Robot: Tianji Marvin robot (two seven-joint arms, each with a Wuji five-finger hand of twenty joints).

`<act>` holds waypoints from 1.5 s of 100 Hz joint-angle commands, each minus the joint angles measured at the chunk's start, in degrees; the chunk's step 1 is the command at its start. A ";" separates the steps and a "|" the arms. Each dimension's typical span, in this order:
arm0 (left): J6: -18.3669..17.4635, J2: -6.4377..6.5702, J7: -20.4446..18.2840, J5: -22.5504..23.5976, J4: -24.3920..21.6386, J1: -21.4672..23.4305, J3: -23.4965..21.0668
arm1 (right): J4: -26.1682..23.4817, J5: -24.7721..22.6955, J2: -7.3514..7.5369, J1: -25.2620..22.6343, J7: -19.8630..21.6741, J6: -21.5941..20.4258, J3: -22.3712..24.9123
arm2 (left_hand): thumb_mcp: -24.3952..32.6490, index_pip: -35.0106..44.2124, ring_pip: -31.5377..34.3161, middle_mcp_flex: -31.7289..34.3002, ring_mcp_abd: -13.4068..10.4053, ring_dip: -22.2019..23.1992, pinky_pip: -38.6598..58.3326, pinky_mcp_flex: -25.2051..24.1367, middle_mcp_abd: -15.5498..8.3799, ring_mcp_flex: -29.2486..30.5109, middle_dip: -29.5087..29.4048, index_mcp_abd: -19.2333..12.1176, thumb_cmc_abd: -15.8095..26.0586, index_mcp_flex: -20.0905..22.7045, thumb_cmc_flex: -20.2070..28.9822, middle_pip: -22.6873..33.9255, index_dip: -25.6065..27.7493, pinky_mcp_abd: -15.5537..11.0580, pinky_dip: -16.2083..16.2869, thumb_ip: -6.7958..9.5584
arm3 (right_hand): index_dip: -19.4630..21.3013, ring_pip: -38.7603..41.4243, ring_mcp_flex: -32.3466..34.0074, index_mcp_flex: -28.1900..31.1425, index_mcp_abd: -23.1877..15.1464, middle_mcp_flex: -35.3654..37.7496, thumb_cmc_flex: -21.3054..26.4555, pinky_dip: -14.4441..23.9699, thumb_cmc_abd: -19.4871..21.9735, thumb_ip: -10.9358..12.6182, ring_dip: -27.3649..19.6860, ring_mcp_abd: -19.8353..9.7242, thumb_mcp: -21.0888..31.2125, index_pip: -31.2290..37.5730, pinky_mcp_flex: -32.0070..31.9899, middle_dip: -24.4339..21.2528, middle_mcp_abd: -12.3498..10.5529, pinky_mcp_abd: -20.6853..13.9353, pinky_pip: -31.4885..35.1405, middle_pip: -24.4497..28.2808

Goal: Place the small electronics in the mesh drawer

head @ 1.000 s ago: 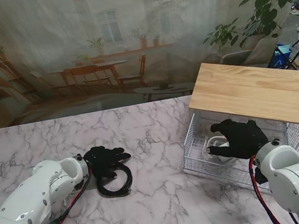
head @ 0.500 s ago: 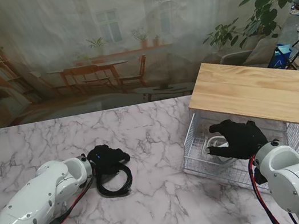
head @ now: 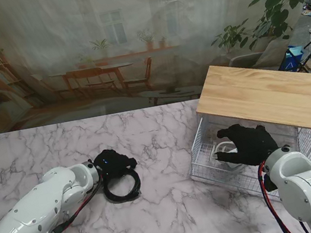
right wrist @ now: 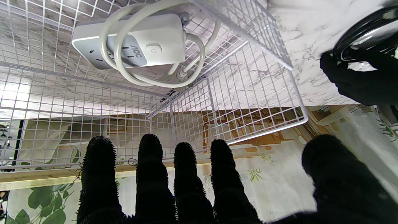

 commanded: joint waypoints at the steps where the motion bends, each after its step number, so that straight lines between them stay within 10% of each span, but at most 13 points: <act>1: -0.42 -0.05 -0.03 -0.20 2.09 0.13 1.55 | 0.16 0.06 -0.11 -0.29 -0.13 0.28 -0.13 | 1.37 5.93 5.03 3.03 -0.33 2.26 2.71 1.81 -2.48 2.71 1.95 -7.14 -1.72 6.28 5.72 3.09 2.22 -1.12 1.54 0.57 | -1.09 -2.36 1.05 0.16 -1.95 0.70 1.23 0.84 1.54 -1.13 0.50 -0.63 -0.67 0.87 -1.17 -0.24 -0.70 -0.45 -0.92 -0.95; 44: -2.45 -0.10 11.26 2.88 3.05 0.80 0.37 | 0.26 0.60 -0.21 -0.48 -0.83 0.93 -0.28 | 6.79 14.86 5.61 9.12 0.55 -1.53 5.40 7.53 -7.02 8.88 0.47 -8.64 -3.77 12.60 4.41 0.53 4.19 -3.28 1.71 0.09 | -1.43 -2.34 1.12 0.14 -1.95 0.72 2.18 0.84 2.06 -1.19 0.55 -0.60 -1.37 1.30 -1.24 -0.18 -0.51 -0.37 -1.15 -0.86; 61: -2.85 0.02 12.21 4.38 1.80 1.87 -1.68 | 0.31 0.82 -0.21 -0.45 -0.91 0.93 -0.33 | 7.76 15.47 4.93 14.80 -2.20 -3.20 5.43 11.20 -10.83 13.15 -10.22 -10.47 -3.93 14.59 4.45 -9.04 5.45 -4.14 1.62 0.02 | -1.55 -2.30 1.17 0.11 -1.97 0.74 2.28 0.86 2.11 -1.17 0.58 -0.58 -1.58 1.40 -1.21 -0.18 -0.68 -0.30 -1.17 -0.84; 108: -1.14 -0.20 17.27 3.37 4.84 -0.82 3.33 | 0.37 1.01 -0.28 -0.75 -1.40 1.01 -0.20 | 5.32 18.40 7.26 16.01 -4.38 -0.15 5.45 10.19 -5.41 12.42 -9.66 -9.24 -0.76 8.49 7.25 -3.79 9.71 -3.52 4.32 -1.36 | -1.77 -2.28 1.21 0.10 -2.04 0.76 3.28 0.78 2.52 -1.19 0.59 -0.62 -2.04 1.67 -1.31 -0.18 -0.62 -0.25 -1.41 -0.77; 150: -2.15 0.00 24.21 8.96 -0.43 4.80 -7.68 | 0.73 2.85 -0.50 -1.10 -3.48 0.08 0.01 | 5.11 18.53 8.42 16.62 -4.78 -0.45 6.21 11.29 -6.10 13.38 -8.67 -9.51 -0.90 8.95 7.21 -2.73 9.54 -3.99 4.76 -0.59 | -1.99 -1.97 1.70 0.35 -0.58 1.19 3.06 0.90 1.87 -1.13 0.67 -0.51 -2.42 1.85 -0.77 -0.04 -0.69 -0.44 -1.10 -0.28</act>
